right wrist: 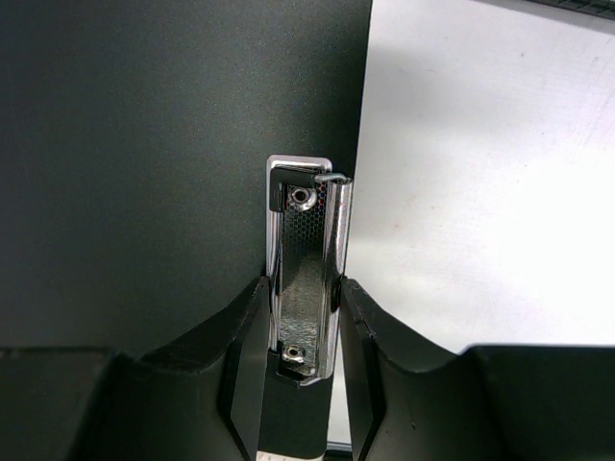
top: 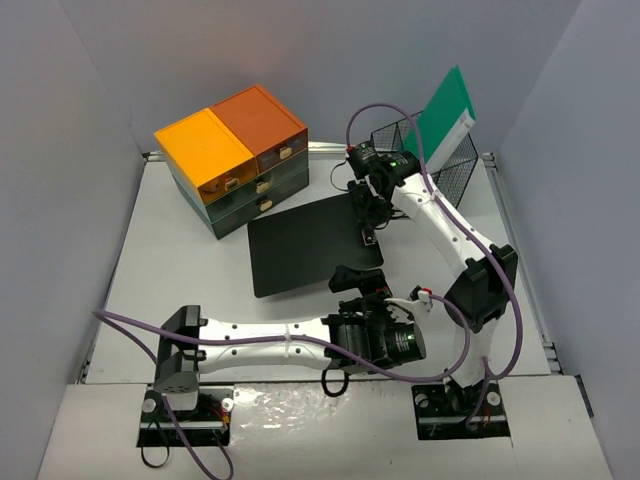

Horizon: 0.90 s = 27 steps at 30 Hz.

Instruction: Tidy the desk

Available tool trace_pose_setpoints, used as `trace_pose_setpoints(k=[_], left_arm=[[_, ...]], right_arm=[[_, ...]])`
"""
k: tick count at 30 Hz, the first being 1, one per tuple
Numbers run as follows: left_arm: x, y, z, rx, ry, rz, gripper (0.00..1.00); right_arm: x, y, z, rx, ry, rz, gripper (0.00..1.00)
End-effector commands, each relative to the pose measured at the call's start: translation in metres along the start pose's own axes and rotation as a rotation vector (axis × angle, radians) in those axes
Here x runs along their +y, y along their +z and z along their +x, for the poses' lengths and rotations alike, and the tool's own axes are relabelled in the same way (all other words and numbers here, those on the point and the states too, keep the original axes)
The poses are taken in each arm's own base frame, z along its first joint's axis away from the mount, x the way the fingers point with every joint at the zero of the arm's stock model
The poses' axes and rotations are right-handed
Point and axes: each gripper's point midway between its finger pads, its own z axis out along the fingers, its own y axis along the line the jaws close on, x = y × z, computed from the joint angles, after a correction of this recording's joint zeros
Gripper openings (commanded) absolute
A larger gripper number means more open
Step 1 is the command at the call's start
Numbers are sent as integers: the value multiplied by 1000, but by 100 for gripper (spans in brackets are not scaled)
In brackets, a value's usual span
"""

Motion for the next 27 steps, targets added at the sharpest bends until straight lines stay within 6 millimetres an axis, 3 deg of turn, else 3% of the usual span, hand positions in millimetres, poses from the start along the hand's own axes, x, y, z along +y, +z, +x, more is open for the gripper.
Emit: trace_pose_setpoints(k=[1,14,27], left_arm=[[40,-10,-29,-62,-39,-110,97],[17,5,-46,-61,78,-167,97],[20,4,-43,-17,158,-180,97]], right_arm=[[3,-35,-13,-72,12,-77,0],[3,-50,-5,-57,20,-112,0],[4,-45,-1,-22,35,-154,0]])
